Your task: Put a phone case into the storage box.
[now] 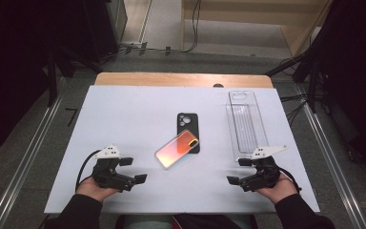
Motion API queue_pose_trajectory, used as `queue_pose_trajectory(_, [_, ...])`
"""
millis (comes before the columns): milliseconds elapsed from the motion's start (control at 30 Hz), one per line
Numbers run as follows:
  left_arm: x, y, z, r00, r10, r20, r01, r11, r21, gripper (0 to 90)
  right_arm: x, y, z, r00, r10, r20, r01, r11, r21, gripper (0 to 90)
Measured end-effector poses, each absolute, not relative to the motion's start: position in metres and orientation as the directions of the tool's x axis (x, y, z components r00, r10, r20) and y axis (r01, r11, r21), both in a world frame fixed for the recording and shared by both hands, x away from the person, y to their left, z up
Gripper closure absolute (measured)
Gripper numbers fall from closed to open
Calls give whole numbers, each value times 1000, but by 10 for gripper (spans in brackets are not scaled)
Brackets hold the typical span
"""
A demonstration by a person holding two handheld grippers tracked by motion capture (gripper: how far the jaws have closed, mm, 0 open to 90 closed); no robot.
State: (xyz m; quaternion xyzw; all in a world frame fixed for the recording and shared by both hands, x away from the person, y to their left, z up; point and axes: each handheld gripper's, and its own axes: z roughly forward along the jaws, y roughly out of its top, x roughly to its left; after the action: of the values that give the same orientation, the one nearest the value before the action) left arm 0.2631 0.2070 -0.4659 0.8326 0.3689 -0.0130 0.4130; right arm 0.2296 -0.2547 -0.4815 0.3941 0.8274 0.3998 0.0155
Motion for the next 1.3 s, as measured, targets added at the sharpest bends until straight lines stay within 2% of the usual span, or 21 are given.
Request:
queue_pose_trajectory(933, [293, 189, -452, 811, 513, -281, 530, -438, 726, 0, 229, -256, -481, -694, 657, 293, 635, 369, 679, 114])
queue_pose_trajectory(1300, [310, 169, -445, 833, 497, -245, 498, -476, 725, 0, 229, -256, -481, -693, 657, 295, 636, 366, 679, 114])
